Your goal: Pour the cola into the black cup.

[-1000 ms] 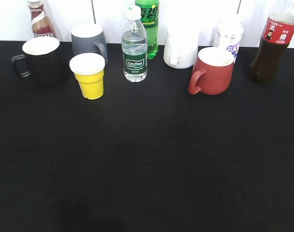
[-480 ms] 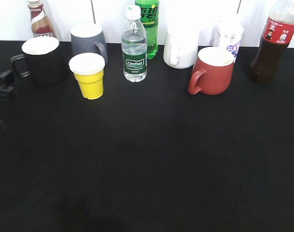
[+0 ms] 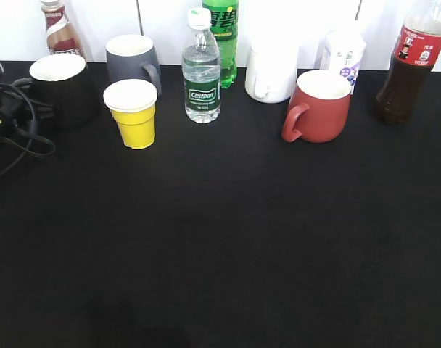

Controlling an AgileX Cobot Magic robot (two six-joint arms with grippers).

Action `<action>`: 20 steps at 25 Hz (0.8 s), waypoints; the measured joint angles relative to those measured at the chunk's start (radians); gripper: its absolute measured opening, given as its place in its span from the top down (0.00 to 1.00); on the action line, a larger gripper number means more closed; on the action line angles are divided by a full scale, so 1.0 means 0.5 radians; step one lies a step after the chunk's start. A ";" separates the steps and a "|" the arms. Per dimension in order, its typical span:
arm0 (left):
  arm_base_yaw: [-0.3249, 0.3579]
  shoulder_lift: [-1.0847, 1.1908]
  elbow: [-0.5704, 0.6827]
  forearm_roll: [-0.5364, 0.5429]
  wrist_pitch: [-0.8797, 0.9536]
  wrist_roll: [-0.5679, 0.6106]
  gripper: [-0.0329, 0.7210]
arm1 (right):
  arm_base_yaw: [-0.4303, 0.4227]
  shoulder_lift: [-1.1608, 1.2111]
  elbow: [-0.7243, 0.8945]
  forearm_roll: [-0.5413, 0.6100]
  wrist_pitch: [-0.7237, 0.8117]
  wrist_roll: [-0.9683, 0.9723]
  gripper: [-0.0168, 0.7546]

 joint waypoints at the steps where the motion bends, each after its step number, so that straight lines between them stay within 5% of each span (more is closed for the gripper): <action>1: 0.000 0.000 0.000 0.000 -0.002 0.000 0.86 | 0.000 0.000 0.000 0.000 0.000 0.000 0.26; 6: 0.000 -0.264 0.264 0.004 -0.015 0.013 0.88 | 0.000 0.000 0.000 0.000 0.000 0.000 0.26; 13: 0.000 -1.323 1.135 0.008 0.033 0.018 0.88 | 0.000 0.000 -0.011 0.007 -0.031 0.000 0.26; 15: 0.000 -1.520 1.211 0.011 0.087 0.020 0.88 | 0.000 0.105 -0.017 0.010 -0.415 0.000 0.26; 20: 0.000 -1.553 1.212 0.044 0.167 0.020 0.88 | 0.000 0.908 0.374 0.024 -2.190 0.000 0.26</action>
